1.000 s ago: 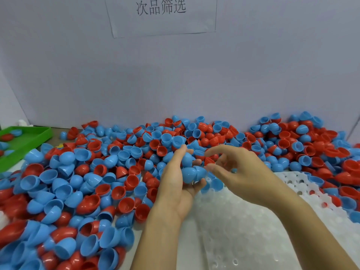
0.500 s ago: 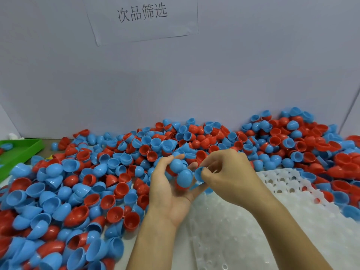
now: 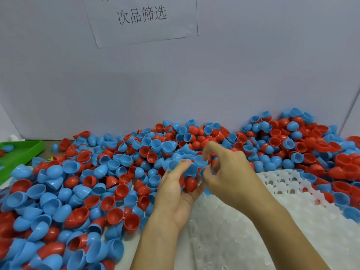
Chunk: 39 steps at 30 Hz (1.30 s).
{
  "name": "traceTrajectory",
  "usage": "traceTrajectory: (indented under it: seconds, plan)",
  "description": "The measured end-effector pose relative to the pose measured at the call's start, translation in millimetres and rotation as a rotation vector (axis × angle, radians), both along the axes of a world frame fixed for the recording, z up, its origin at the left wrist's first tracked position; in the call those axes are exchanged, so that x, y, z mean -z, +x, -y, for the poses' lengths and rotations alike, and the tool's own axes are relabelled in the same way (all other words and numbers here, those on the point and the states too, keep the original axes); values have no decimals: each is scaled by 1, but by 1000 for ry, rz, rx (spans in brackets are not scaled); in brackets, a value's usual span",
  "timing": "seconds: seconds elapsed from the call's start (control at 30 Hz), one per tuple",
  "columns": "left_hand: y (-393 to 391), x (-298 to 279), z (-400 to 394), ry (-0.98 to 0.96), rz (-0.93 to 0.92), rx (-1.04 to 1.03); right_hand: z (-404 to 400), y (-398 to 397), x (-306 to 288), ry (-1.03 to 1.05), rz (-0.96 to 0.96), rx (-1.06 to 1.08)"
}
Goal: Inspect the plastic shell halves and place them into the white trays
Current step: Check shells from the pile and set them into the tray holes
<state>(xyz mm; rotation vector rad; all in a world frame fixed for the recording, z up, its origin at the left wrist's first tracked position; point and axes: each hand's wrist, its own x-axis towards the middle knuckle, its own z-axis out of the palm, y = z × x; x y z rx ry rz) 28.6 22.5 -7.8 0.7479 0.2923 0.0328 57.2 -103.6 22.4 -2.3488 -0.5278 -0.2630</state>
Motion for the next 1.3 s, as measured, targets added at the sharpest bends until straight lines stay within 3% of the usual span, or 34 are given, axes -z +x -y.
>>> traceTrajectory:
  seconds: [0.17,0.37,0.6,0.73,1.07,1.2,1.3]
  plan:
    - [1,3,-1,70,-15,8,8,5,-1,-140,-113,-78]
    - [3,1,-9,5,-37,-142,30,23,-4,-79,-74,111]
    - [1,-1,-11,7,-20,-135,21,25,19,-479,-93,184]
    - [0,-2,-10,-13,-5,-90,13,27,33,-547,-69,219]
    - [-2,-4,-7,5,-4,-59,20,27,23,-445,2,117]
    - [-1,-6,-4,98,0,-68,17,20,2,28,31,-106]
    - [-1,-6,-1,200,-13,-40,9,13,-4,106,13,-267]
